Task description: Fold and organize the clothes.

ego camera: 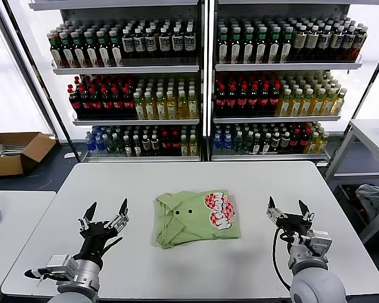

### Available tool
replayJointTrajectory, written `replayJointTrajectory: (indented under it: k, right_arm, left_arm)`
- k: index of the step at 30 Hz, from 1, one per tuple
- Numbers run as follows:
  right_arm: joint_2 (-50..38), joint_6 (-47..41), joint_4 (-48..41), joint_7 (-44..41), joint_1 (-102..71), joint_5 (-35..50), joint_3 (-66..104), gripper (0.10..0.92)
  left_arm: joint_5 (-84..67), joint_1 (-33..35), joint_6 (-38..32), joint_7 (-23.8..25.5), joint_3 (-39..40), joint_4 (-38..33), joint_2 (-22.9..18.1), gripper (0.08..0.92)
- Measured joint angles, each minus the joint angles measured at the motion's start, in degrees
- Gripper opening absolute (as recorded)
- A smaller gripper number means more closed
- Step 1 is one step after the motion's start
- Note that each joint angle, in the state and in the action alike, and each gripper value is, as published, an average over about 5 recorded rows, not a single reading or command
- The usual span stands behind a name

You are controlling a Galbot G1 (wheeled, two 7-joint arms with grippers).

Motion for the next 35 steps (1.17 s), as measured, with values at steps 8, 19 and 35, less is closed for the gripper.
replayJointTrajectory:
  k: [8,19,35]
  right_arm:
    - [0.2,0.7,-0.2,-0.7,-0.6,-0.7,0.6,0.823]
    - [0.1,1.1,-0.3,-2.4,0.2,-1.9,-0.1,0.823]
    - [-0.5,-1.1,0.8,-5.3,-1.1,-4.2,0.2,0.823]
  left_arm:
    - [1.6,-0.2,-1.5,0.8,0.8,0.9,-0.5,0.823]
    - [4.5,-0.1,-3.0,2.6,0.1,1.7,-1.4,0.823]
    - [4.2,0.2,-2.2,3.1,0.4,0.7,-1.5,0.823]
